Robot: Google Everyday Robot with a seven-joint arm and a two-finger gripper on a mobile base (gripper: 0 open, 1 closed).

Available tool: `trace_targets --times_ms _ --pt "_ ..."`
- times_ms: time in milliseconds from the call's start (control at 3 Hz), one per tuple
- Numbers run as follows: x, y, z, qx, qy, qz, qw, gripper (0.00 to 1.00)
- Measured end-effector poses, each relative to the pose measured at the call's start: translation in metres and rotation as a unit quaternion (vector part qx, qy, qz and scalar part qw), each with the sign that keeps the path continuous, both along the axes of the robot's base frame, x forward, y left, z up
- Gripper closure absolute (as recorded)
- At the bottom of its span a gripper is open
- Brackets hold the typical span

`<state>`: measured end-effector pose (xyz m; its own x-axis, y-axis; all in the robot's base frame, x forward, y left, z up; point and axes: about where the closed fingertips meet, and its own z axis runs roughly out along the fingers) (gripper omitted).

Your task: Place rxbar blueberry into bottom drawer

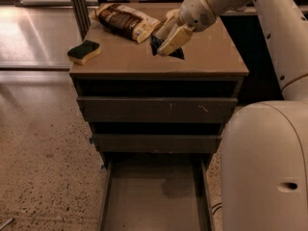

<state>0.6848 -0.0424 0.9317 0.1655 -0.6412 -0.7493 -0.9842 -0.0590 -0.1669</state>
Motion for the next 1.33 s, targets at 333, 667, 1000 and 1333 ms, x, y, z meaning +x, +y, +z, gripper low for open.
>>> trace_targets --times_ms 333,667,1000,1333 --pt "-0.029 -0.001 0.002 -0.001 0.005 0.027 0.9996 1.00" --pt "-0.071 0.003 0.008 0.001 0.018 0.058 0.9981 1.00" --pt "-0.114 0.012 0.013 -0.013 0.014 0.085 0.9962 1.00" --pt "-0.146 0.029 -0.016 -0.025 0.044 0.112 0.9924 1.00"
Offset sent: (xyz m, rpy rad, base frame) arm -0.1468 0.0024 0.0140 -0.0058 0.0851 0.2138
